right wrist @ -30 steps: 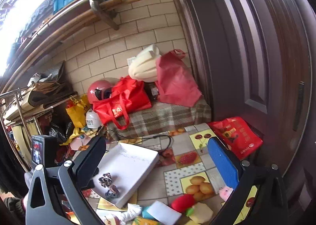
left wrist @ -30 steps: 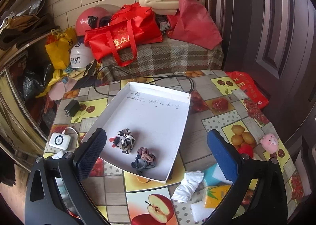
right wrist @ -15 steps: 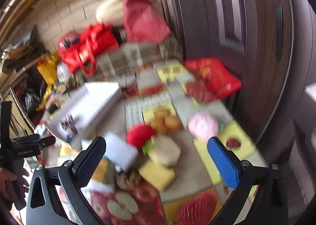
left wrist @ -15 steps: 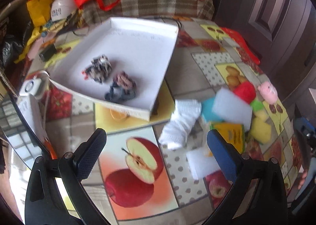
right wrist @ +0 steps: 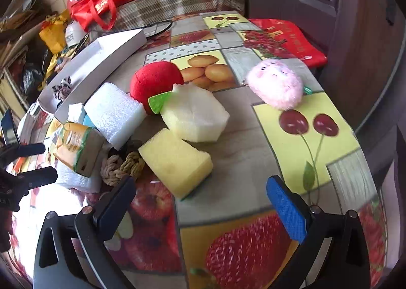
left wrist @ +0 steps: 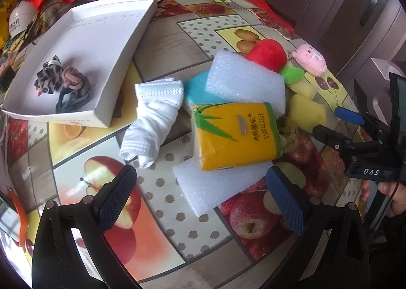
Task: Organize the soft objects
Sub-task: 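Grasp the yellow tissue pack with the left tool while the right tool grasps the yellow sponge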
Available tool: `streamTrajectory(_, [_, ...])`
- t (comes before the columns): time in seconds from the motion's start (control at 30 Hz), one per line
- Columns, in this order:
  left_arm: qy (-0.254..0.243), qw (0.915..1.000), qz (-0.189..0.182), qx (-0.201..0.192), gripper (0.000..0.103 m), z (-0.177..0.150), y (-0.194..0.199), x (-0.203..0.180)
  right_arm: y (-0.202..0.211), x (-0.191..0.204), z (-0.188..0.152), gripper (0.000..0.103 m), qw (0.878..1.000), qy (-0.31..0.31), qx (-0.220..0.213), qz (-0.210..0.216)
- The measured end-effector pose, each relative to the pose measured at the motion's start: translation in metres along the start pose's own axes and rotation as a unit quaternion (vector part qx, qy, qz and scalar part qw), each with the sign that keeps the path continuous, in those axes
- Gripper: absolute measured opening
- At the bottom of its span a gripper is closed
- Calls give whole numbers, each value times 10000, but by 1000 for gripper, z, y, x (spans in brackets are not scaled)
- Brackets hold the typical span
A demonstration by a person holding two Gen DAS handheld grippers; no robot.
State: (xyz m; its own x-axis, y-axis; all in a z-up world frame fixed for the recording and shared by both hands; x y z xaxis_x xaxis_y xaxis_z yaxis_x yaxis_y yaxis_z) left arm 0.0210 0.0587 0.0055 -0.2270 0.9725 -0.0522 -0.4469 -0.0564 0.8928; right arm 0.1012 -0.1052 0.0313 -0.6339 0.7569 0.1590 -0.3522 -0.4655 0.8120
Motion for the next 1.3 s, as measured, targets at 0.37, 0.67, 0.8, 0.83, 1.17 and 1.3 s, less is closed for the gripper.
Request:
streamTrajectory(0.37, [-211, 9996, -32, 197, 96, 22, -21, -25, -24, 11, 8, 51, 9980, 605, 194, 55])
streamTrajectory(0.67, [-102, 9985, -89, -530, 73, 19, 25, -13, 22, 11, 16, 41, 9979, 101, -215, 597])
streamTrajectory(0.8, [133, 9941, 293, -1033, 73, 30, 64, 5, 65, 23, 36, 41, 9936, 73, -792, 803])
streamTrajectory(0.83, [251, 9927, 419, -1106, 73, 33, 72, 12, 76, 28, 42, 41, 9916, 75, -947, 874])
streamTrajectory(1.17, [828, 9868, 722, -1187, 73, 23, 94, 43, 96, 66, 62, 41, 9837, 318, -1187, 1311])
streamTrajectory(1.3, [927, 9851, 767, -1226, 73, 18, 101, 48, 95, 72, 64, 41, 9831, 333, -1144, 1388])
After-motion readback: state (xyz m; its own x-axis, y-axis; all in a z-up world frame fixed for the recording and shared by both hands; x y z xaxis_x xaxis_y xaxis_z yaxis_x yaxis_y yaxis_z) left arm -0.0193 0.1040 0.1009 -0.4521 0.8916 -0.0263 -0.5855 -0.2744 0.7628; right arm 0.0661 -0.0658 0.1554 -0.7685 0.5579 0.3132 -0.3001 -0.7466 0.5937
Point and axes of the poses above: each gripper's, at about its wrist camera, not at the fingertips, and y roughly against the way its jaws point, x to its left, z to its top, the point moved 4 cm from there along -y, roughly the way its jaws point, and after that the axes turned 5 degrees about z, right-handed, at the moved point
